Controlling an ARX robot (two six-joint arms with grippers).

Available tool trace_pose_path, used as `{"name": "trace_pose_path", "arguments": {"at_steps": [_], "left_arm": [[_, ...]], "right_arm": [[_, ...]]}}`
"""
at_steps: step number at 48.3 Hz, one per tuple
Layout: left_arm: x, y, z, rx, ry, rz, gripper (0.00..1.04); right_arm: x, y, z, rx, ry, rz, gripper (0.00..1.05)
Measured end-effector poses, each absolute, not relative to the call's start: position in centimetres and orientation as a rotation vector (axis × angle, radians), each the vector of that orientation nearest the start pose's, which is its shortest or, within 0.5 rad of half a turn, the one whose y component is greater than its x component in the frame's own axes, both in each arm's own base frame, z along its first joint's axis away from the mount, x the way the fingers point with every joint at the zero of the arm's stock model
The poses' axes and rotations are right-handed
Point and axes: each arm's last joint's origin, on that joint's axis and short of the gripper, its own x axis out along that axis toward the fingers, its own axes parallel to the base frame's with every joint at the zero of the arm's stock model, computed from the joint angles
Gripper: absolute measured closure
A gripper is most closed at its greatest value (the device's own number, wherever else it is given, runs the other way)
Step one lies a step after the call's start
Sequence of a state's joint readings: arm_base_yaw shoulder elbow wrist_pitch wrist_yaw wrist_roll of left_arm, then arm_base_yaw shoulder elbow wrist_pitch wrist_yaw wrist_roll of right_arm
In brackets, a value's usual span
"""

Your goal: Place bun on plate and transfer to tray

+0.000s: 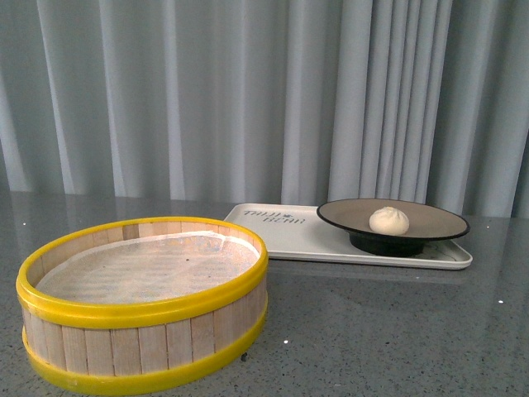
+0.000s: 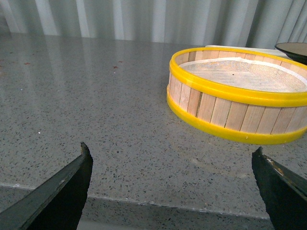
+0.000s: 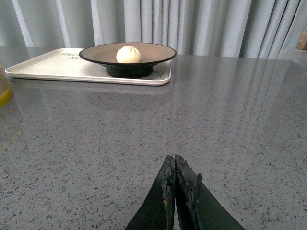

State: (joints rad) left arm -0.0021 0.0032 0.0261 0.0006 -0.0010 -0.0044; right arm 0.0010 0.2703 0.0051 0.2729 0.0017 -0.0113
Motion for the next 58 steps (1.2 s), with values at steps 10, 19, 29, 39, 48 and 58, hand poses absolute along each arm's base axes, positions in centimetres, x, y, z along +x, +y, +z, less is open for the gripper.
{"name": "trace_pose_path", "arguments": {"at_steps": [10, 19, 29, 39, 48, 58], "left_arm": [[9.6, 0.0, 17.2, -0.004, -0.023, -0.002, 0.07], [9.6, 0.0, 17.2, -0.004, -0.023, -0.002, 0.07], [9.6, 0.0, 17.2, -0.004, -0.024, -0.002, 0.07], [9.6, 0.0, 17.2, -0.005, -0.023, -0.002, 0.07], [9.6, 0.0, 17.2, -0.005, -0.023, -0.002, 0.07], [9.6, 0.0, 17.2, -0.005, -0.023, -0.002, 0.07]], "right_arm": [[11.1, 0.0, 16.8, -0.011, -0.008, 0.000, 1.03], [10.3, 0.0, 16.5, -0.011, 0.019, 0.000, 1.03], [9.8, 0.0, 16.5, -0.011, -0.004, 0.002, 1.03], [9.8, 0.0, 16.5, -0.011, -0.002, 0.002, 0.88], [9.8, 0.0, 16.5, -0.011, -0.002, 0.002, 0.59], [9.8, 0.0, 16.5, -0.011, -0.002, 0.002, 0.27]]}}
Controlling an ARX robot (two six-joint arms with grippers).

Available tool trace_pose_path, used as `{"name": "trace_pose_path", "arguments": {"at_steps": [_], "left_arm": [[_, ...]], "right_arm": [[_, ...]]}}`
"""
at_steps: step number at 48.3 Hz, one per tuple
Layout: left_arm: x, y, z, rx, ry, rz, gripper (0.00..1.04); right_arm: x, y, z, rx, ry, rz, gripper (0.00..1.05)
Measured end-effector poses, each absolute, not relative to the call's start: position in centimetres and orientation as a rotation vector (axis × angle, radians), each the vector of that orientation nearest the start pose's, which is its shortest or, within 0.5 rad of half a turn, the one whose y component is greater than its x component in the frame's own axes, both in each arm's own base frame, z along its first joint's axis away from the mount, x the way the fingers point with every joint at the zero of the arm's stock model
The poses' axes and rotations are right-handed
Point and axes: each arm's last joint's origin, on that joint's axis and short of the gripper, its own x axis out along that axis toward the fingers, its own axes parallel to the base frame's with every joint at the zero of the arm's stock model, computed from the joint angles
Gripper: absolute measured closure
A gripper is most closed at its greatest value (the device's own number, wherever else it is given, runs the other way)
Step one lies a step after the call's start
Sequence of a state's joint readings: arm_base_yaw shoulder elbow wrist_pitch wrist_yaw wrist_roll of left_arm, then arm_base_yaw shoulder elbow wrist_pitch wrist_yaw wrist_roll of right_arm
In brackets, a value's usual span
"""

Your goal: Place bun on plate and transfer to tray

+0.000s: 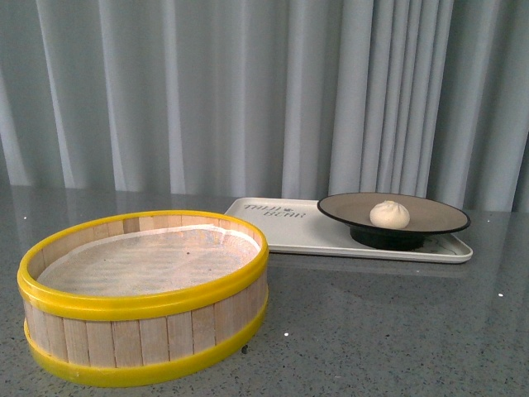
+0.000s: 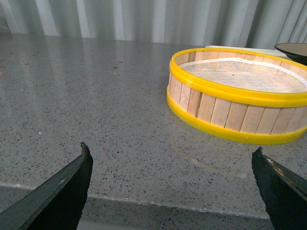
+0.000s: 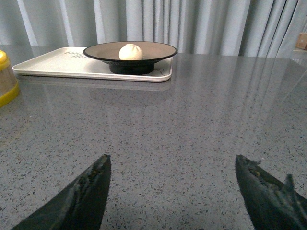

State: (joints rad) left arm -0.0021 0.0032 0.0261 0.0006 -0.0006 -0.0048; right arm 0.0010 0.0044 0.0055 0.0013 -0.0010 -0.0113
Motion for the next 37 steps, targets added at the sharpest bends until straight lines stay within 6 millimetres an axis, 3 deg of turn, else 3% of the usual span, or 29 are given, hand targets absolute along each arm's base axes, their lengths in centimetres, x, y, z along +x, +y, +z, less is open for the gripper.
{"name": "trace_pose_path", "arguments": {"at_steps": [5, 37], "left_arm": [[9.62, -0.02, 17.22, -0.005, -0.023, -0.002, 0.07], [9.62, -0.02, 17.22, -0.005, -0.023, -0.002, 0.07]], "right_arm": [[9.76, 0.01, 16.52, -0.011, -0.002, 0.002, 0.07], [9.76, 0.01, 16.52, -0.010, -0.002, 0.002, 0.08]]}}
